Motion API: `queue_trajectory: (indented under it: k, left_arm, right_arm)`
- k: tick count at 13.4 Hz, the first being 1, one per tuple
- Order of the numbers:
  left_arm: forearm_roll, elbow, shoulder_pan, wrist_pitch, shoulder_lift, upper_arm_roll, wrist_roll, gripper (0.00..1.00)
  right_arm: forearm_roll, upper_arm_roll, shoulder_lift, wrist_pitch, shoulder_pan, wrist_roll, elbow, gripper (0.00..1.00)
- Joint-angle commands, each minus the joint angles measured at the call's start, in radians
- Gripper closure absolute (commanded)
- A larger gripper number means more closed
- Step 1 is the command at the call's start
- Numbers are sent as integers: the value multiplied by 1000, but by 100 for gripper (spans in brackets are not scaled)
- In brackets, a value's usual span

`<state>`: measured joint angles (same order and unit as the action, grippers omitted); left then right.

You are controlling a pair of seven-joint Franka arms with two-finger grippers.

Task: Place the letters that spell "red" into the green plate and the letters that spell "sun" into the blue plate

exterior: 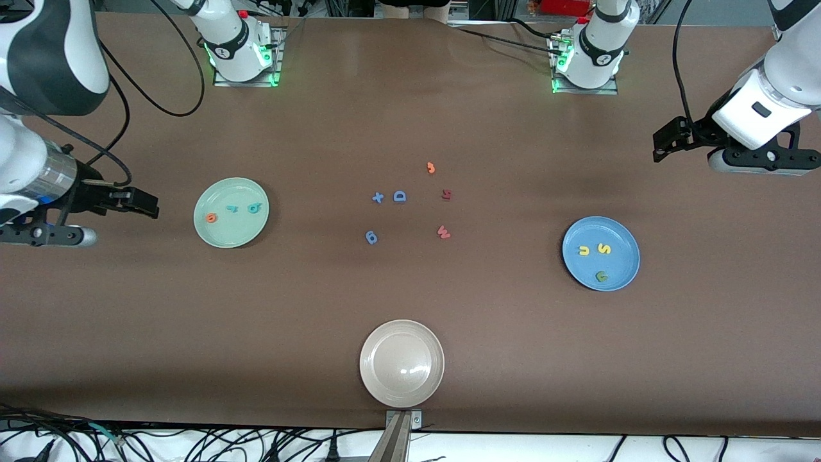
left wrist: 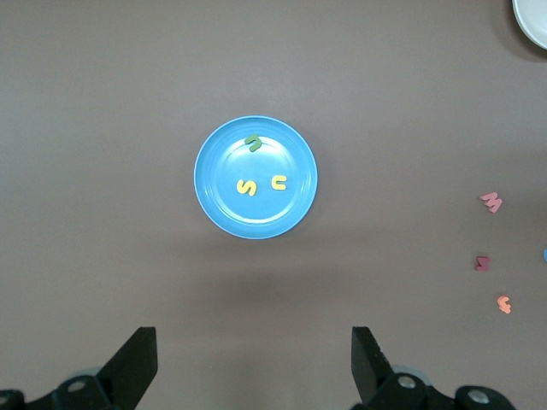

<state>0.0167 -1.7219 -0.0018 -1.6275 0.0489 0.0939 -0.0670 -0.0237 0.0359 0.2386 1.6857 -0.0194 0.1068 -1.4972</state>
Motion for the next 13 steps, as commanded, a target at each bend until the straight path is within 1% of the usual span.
queue_trajectory:
  k: [1,2,3,5,7,9,13]
  left_arm:
    - [29,27,5,20,-9,3,-2,0]
    - [29,27,5,20,-11,3,-2,0]
    - [29,27,5,20,-11,3,-2,0]
    - [29,27,5,20,-11,4,-2,0]
    - [29,27,5,20,-11,3,-2,0]
    - [29,27,5,20,-11,3,-2,0]
    - [29,27,5,20,-11,3,-2,0]
  right_arm:
    - [-21,59,-117,102,70,2,-170,1]
    - [-22,88,-122,123,85,1,-182,1]
    - [-22,96,-122,120,94,-1,-173,1]
    - [-27,96,-119,60,90,4,-152,0]
    - [-41,90,-117,69,85,16,-150,0]
    - [-33,78,-102,71,65,17,-146,0]
    - [-25,81,-102,72,64,56,-141,0]
